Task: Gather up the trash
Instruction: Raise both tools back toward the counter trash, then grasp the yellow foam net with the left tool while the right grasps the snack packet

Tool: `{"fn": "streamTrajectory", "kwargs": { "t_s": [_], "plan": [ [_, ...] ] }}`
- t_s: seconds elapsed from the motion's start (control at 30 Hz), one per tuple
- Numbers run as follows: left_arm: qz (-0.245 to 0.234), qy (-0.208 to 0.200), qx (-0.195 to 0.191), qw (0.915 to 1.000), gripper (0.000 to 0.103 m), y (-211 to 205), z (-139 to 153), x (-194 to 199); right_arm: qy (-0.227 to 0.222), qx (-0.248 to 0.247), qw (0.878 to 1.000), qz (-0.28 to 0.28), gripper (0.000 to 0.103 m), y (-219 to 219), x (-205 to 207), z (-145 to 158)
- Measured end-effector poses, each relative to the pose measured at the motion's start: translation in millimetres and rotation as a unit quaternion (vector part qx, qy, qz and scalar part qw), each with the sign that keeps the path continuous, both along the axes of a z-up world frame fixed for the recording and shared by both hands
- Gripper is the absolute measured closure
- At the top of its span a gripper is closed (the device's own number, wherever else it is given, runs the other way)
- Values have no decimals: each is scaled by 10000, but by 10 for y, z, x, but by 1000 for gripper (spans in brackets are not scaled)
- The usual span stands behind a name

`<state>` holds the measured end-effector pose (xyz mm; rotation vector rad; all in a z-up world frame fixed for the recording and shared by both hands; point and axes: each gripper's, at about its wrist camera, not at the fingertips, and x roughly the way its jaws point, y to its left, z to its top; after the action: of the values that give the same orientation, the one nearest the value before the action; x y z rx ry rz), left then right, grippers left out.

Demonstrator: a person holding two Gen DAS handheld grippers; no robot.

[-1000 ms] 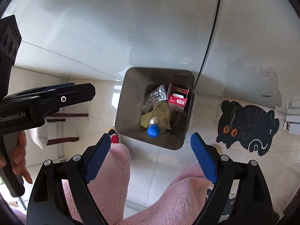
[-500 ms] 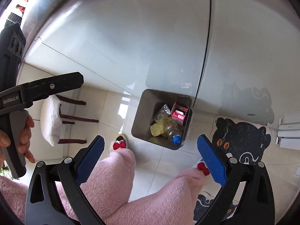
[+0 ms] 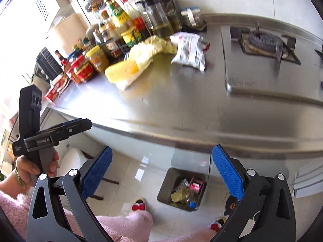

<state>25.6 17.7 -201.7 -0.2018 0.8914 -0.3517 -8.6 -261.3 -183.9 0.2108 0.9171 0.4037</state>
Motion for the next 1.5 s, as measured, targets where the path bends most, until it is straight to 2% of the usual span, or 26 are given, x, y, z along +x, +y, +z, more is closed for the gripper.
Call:
{"fn": "streamTrajectory", "kwargs": {
  "t_s": [0.2,0.33,0.43,0.67,0.73,0.77,0.8,0.83,0.9,0.93,0.97,1.0,1.23,1.37,1.5],
  "plan": [
    [120,-515,280,9982,8,62,226,395,-575,92,9975,-398,3,7,581,269],
    [142,-634,408,9971,8,72,254,705,-422,289,9963,-698,3,1,1057,217],
    [126,-644,436,9969,9,47,213,912,-360,150,9954,-876,5,67,1373,131],
    [128,-376,526,9978,25,19,-32,1257,-198,-246,9947,-979,20,186,1878,-113],
    [64,-321,529,9981,32,18,-85,1286,-175,-357,9947,-951,25,225,1954,-163],
    [23,-309,508,9982,41,21,-104,1293,-171,-412,9947,-929,28,241,1981,-188],
    [-6,-308,499,9983,53,23,-115,1301,-158,-461,9947,-907,41,252,1998,-214],
    [-30,-308,502,9983,60,24,-123,1303,-127,-491,9950,-860,62,270,2021,-239],
    [-41,-345,525,9980,73,26,-119,1286,-51,-561,9957,-729,88,297,2027,-287],
    [-51,-387,500,9980,78,30,-104,1268,-79,-610,9956,-713,90,307,2011,-294],
    [-64,-416,481,9980,91,31,-88,1252,-113,-624,9955,-702,91,310,1994,-290],
    [-87,-436,460,9980,94,28,-70,1234,-129,-602,9958,-682,93,309,1979,-284],
    [-145,-754,300,9966,97,14,152,1019,-546,-469,9953,-641,94,268,1693,-18],
    [-257,-993,252,9944,97,-12,352,775,-777,-340,9947,-578,94,220,1386,192],
    [-430,-1094,178,9929,97,-51,482,431,-805,-188,9955,-464,94,171,1036,317]
  ]
}}
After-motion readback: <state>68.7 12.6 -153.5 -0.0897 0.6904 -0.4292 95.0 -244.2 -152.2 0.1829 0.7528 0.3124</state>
